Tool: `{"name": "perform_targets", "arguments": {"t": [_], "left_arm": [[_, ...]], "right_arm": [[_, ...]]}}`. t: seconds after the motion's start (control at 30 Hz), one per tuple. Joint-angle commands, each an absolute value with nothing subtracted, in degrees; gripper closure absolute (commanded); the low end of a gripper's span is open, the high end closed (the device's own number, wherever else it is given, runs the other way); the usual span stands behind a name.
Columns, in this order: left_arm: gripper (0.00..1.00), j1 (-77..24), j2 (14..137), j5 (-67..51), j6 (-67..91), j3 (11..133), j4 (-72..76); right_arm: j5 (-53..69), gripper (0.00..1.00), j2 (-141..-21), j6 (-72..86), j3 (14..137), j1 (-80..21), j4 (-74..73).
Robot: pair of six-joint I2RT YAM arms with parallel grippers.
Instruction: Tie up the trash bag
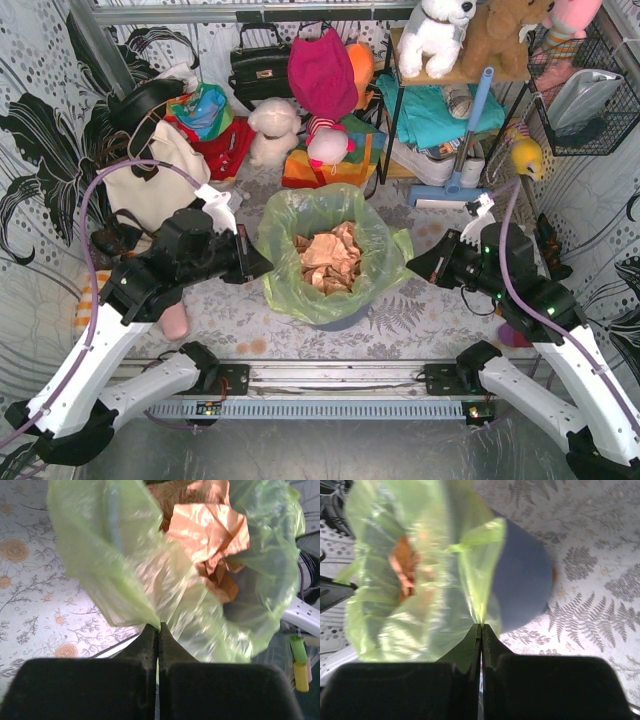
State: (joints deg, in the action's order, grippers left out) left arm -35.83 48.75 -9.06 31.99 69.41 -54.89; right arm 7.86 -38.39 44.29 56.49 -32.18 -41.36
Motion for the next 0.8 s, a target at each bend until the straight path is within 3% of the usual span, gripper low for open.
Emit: {"name": "perform_targets", "arguments": {"t": [0.0,0.47,0.77], "left_arm": [[1.00,-35.59,47.90,-15.44,29.15,71.65,-56.00],[1.00,-35.57,51.41,-28.26,34.55,73.12,-36.54],[1.00,-35.51,55.98,-29.57,35.85,73.42,-30.56]], "right_arm": [[12.95,1.00,-38.75,42.79,60.31,-32.34,-35.70],[25.11,1.00,-47.43,46.84,62.48,-32.34,-10.44],[29.59,1.00,-53.93,53.31,58.08,-32.34,3.16]]}}
